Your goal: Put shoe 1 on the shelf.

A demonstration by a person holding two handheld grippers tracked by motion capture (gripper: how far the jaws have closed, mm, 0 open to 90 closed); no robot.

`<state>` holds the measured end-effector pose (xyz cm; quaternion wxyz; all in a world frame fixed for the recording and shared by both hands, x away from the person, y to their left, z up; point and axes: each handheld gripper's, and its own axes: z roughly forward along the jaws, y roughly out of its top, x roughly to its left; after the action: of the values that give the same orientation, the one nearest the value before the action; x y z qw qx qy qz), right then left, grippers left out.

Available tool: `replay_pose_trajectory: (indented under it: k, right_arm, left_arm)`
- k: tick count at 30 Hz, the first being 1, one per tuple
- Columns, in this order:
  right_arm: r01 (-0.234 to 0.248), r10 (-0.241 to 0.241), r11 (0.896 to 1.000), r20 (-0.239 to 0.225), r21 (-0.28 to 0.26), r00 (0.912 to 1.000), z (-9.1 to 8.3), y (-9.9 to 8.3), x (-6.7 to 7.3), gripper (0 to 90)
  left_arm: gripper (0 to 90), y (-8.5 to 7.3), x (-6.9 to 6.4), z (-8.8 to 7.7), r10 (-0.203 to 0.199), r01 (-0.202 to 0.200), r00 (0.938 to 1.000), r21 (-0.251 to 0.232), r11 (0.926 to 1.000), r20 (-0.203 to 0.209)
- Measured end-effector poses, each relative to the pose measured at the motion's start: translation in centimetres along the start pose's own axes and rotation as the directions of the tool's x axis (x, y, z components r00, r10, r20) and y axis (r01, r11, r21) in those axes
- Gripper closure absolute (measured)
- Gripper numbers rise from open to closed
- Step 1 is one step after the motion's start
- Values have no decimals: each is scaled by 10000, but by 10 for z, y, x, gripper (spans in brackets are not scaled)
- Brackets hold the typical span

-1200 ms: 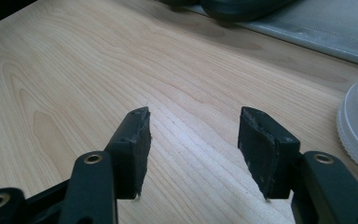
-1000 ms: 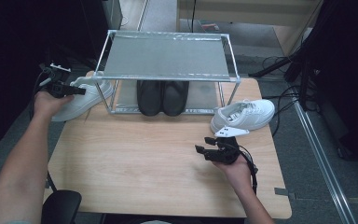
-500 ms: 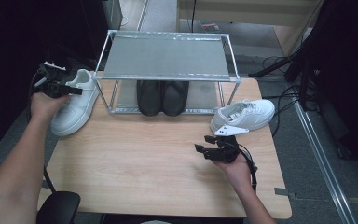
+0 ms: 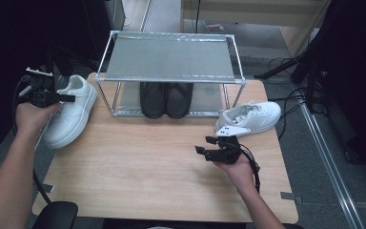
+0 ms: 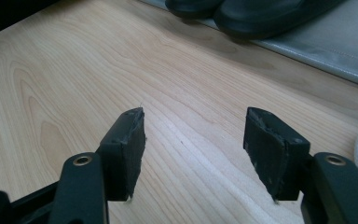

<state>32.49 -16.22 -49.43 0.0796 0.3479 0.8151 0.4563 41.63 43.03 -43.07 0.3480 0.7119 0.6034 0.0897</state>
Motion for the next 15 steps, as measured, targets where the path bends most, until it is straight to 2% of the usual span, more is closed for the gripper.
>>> replay_pose_trajectory:
  k: [5,6,8,15]
  right_arm:
    - [94,-94,9999,-79,-63,9999,2,5,1,402]
    - [126,-127,9999,-76,-87,9999,2,5,1,402]
    - [133,-133,9999,-97,-74,9999,3,7,0,402]
    - [117,-118,9999,-260,-35,9996,8,10,0,402]
  left_arm:
    - [829,-15,-12,-14,375,-376,9993,-104,9992,-91]
    - [828,-19,-12,-17,251,-249,9996,-175,9995,112]
    - [828,-28,-12,-23,93,-86,9996,-266,9996,260]
    - [828,-56,-33,-39,210,-205,9993,-157,9997,307]
